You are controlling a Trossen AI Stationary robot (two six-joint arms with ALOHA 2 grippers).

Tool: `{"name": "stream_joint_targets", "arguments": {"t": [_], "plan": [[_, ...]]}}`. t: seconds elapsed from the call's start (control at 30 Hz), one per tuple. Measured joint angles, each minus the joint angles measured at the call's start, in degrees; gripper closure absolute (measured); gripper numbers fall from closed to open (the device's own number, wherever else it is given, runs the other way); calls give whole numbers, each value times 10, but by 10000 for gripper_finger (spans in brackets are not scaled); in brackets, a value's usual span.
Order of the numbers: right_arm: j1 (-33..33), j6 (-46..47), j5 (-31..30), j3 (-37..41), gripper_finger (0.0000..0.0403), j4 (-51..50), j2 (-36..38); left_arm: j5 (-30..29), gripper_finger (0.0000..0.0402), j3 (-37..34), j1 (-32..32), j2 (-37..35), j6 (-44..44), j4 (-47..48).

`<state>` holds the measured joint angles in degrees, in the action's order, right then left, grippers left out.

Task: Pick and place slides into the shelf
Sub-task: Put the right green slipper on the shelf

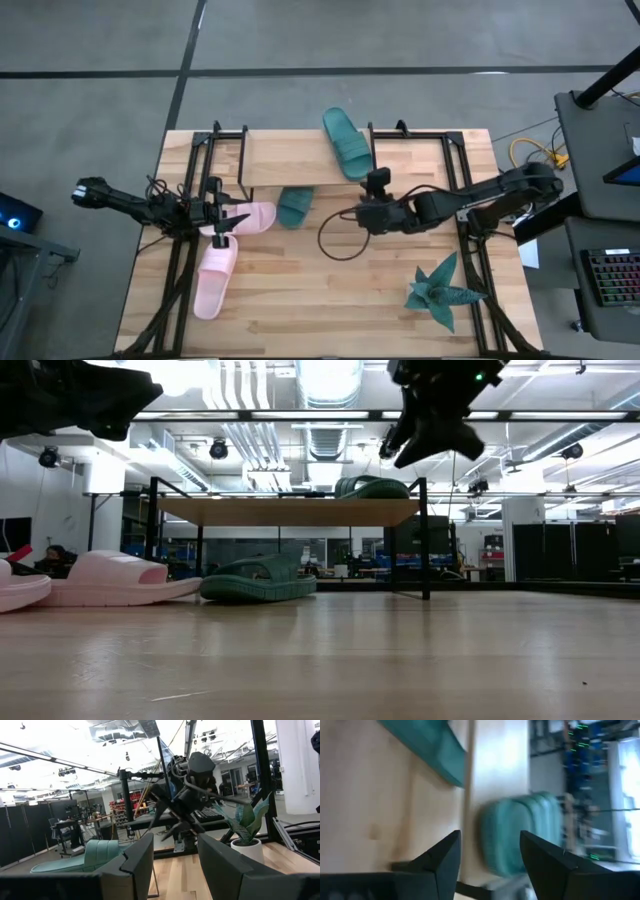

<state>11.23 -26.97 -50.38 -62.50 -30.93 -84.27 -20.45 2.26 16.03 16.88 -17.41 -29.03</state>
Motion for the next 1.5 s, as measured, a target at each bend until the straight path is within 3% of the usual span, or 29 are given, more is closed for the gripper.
{"name": "stream_joint_targets", "arguments": {"t": [0.37, 0.63, 0.93, 1.23, 1.5], "plan": [[-24, -19, -3, -63, 209, -71, -77, 0, 262, 0, 0, 1, 0, 0], [-43, -1, -66, -91, 209, -95, -114, 0, 262, 0, 0, 2, 0, 0], [-68, 29, -62, -94, 209, -151, -114, 0, 262, 0, 0, 2, 0, 0], [-83, 47, -14, -94, 209, -154, -113, 0, 262, 0, 0, 2, 0, 0], [-90, 53, -9, -93, 223, -152, -113, 0, 262, 0, 0, 3, 0, 0]]}}
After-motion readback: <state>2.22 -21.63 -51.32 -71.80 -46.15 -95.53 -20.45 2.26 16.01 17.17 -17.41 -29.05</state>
